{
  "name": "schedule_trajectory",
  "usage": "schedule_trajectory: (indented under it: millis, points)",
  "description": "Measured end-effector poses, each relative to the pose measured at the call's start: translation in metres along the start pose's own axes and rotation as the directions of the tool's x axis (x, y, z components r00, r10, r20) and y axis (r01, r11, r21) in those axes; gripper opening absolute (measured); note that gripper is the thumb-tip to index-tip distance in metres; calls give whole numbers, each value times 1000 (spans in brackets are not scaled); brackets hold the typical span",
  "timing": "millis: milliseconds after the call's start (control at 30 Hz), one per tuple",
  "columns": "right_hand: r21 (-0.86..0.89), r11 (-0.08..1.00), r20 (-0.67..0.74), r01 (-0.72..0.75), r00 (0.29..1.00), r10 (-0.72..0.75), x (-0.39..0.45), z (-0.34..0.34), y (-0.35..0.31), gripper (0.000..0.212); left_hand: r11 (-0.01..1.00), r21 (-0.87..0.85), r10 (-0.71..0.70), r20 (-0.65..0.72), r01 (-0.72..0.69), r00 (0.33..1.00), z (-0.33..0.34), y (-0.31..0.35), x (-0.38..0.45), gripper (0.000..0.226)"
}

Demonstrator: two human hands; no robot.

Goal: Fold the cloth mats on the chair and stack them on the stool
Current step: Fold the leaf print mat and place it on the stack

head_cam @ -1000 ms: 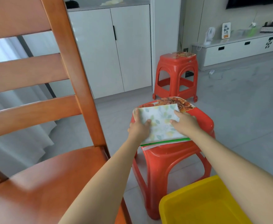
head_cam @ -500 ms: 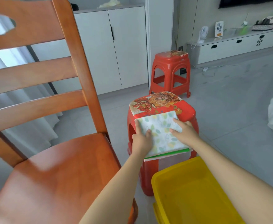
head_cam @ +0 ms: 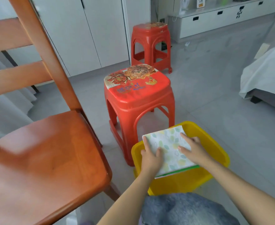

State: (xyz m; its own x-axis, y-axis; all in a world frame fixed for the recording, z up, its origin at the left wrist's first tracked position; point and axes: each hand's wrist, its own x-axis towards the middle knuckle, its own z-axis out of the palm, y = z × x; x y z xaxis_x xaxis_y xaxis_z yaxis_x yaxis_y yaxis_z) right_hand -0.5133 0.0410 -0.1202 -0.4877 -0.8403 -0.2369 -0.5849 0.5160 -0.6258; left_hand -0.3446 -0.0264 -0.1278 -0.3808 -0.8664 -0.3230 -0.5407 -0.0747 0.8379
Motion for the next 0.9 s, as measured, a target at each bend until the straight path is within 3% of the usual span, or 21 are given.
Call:
schedule_trajectory:
  millis: [167,300,567,767,900]
  points:
    - [-66,997,172,-48,983,59,22,25,52,85,990,72,-134,262,119,956,34,-35,23,114]
    - [-149,987,300,-61,948,104,55,46,85,99,958,195,-270,354,212,895,64,-61,54,127]
    - [-144,982,389,-122,905,170,110,99,133,100,900,175,-428,190,398,884,121,-110,106,127]
    - [-283,948,436,-147,860,264,130,135,153,108,819,243,-550,78,519,831,155,-144,121,128]
    - [-372,917,426,-144,851,306,140,149,156,111,806,310,-539,30,505,842,165,-155,124,126]
